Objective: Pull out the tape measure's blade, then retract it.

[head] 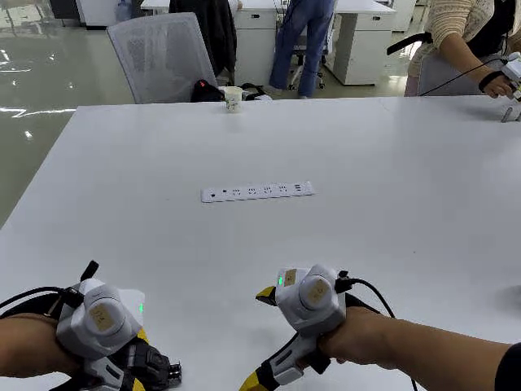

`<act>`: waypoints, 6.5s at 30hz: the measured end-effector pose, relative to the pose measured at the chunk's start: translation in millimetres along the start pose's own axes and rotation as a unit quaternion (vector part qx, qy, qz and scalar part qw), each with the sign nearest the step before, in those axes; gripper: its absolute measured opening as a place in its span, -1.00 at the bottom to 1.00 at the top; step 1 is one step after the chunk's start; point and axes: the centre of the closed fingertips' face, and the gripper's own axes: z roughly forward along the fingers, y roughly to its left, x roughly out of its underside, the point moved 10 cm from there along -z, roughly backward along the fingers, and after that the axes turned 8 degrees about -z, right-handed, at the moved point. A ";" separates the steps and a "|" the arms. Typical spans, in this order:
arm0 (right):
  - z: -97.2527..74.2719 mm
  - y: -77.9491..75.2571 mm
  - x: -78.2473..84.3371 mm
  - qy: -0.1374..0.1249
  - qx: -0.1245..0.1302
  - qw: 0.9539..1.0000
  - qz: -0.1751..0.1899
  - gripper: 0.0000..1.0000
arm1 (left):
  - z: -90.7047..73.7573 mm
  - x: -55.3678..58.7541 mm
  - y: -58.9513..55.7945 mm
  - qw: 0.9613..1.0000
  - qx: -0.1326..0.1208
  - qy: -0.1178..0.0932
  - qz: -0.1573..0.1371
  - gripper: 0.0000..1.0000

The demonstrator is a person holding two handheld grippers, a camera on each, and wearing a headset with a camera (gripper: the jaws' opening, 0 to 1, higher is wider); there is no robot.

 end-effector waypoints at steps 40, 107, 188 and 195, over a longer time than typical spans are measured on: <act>68.4 11.7 -15.0 0.021 -0.039 0.999 -0.019 0.99 | 1.8 2.4 -0.7 1.000 -0.004 -0.003 -0.020 -0.36; 111.1 17.9 -33.6 0.048 -0.083 0.988 -0.122 -0.79 | 0.4 7.5 -0.3 0.999 -0.003 -0.029 -0.029 -0.35; 70.0 6.4 -1.0 0.087 -0.081 0.987 -0.107 -0.78 | 1.1 6.0 -1.9 0.999 -0.009 -0.025 -0.032 -0.36; 66.2 5.7 1.3 0.090 -0.081 0.987 -0.107 -0.78 | 1.0 6.7 -2.3 0.999 -0.010 -0.026 -0.033 -0.36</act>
